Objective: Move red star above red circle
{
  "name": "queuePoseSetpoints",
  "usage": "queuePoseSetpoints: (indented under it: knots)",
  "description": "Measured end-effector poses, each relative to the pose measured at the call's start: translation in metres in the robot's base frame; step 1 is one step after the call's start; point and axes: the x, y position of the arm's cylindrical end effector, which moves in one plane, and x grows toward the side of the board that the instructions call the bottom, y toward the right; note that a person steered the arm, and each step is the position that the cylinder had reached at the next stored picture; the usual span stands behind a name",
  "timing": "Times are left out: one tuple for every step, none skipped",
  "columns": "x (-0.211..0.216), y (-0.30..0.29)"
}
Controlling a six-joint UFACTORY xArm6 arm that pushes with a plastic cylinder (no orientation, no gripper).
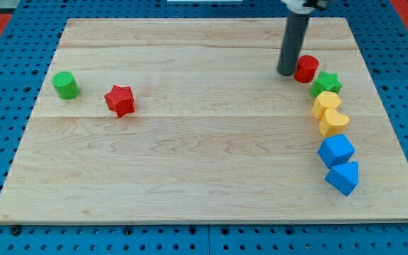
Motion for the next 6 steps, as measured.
queuePoseSetpoints:
  knots:
    - [-0.001, 0.021]
    - [-0.018, -0.036]
    - [-0.005, -0.121]
    - [0.086, -0.166]
    - [0.152, -0.252]
    - [0.151, -0.338]
